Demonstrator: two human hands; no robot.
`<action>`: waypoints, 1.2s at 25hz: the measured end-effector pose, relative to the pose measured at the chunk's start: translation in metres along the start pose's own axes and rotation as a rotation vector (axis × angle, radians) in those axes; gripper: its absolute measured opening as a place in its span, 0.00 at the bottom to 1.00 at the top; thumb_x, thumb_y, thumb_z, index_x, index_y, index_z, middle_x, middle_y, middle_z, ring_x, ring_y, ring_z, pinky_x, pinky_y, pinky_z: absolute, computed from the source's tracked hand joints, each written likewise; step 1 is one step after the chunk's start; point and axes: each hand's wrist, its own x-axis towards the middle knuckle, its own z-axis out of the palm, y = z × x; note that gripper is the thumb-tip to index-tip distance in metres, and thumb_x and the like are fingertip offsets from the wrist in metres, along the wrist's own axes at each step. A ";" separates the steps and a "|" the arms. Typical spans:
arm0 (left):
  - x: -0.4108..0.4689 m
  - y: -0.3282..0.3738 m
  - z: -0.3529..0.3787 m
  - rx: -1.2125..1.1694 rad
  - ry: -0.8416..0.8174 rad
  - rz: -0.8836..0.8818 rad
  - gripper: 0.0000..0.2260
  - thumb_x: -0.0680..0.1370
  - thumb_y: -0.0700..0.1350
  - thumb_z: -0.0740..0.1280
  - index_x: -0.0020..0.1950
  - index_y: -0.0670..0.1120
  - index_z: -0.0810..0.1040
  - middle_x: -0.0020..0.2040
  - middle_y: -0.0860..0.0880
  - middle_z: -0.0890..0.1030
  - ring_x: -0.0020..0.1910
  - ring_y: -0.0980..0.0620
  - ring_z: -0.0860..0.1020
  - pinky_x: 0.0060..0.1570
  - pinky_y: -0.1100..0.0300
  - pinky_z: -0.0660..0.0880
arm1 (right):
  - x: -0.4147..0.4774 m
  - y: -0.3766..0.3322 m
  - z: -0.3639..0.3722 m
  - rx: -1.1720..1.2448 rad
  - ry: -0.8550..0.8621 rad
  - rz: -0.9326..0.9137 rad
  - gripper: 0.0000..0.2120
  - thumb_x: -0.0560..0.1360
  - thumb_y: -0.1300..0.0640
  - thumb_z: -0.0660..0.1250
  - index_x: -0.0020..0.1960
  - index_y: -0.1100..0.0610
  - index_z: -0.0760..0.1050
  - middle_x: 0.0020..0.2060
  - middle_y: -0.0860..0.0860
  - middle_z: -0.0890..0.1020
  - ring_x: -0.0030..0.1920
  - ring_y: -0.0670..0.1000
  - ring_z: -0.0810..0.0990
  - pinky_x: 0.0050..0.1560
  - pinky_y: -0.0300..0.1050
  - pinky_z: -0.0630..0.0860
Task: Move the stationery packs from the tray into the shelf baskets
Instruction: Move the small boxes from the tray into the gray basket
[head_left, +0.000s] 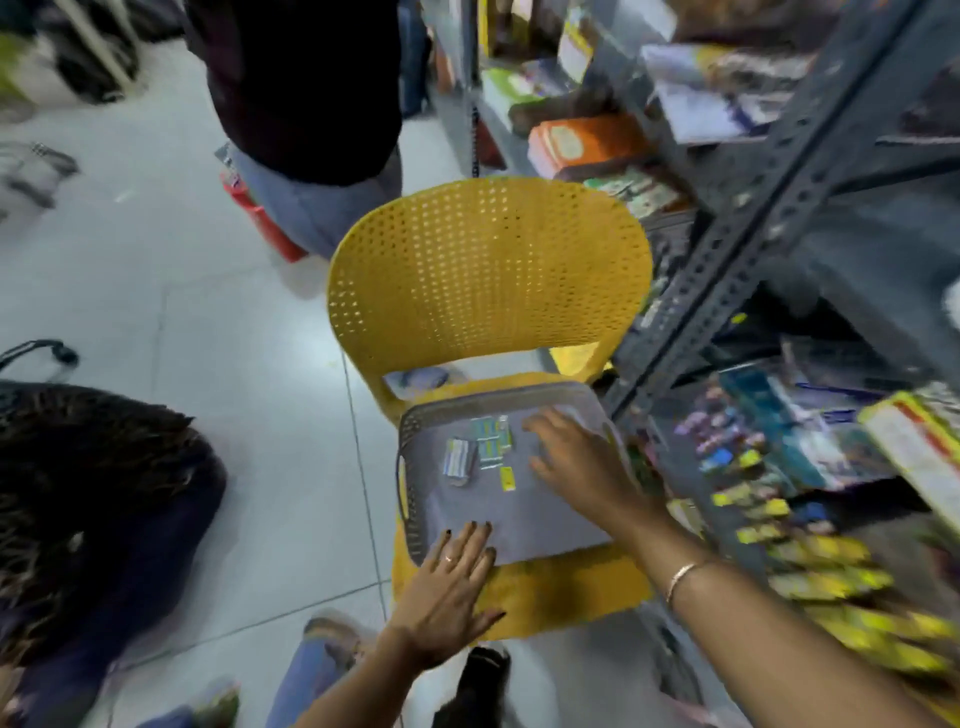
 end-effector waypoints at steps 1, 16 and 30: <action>0.002 -0.008 0.014 0.010 0.011 -0.005 0.30 0.66 0.68 0.66 0.55 0.46 0.82 0.62 0.45 0.79 0.61 0.47 0.77 0.61 0.51 0.62 | 0.015 -0.001 0.025 -0.016 -0.065 -0.020 0.21 0.77 0.61 0.60 0.69 0.56 0.65 0.70 0.53 0.68 0.70 0.54 0.67 0.62 0.53 0.71; 0.027 -0.057 0.106 0.005 0.151 -0.158 0.31 0.73 0.66 0.52 0.60 0.45 0.77 0.66 0.43 0.76 0.65 0.43 0.73 0.62 0.49 0.70 | 0.145 0.004 0.195 -0.495 -0.267 -0.548 0.17 0.73 0.64 0.61 0.63 0.61 0.69 0.64 0.61 0.71 0.65 0.61 0.67 0.56 0.55 0.70; 0.028 -0.050 0.072 -0.013 0.004 -0.189 0.36 0.75 0.67 0.46 0.71 0.43 0.66 0.74 0.41 0.63 0.73 0.42 0.60 0.69 0.43 0.59 | 0.105 0.029 0.095 -0.388 -0.213 -0.297 0.29 0.72 0.54 0.66 0.70 0.57 0.62 0.64 0.58 0.71 0.64 0.59 0.68 0.62 0.52 0.68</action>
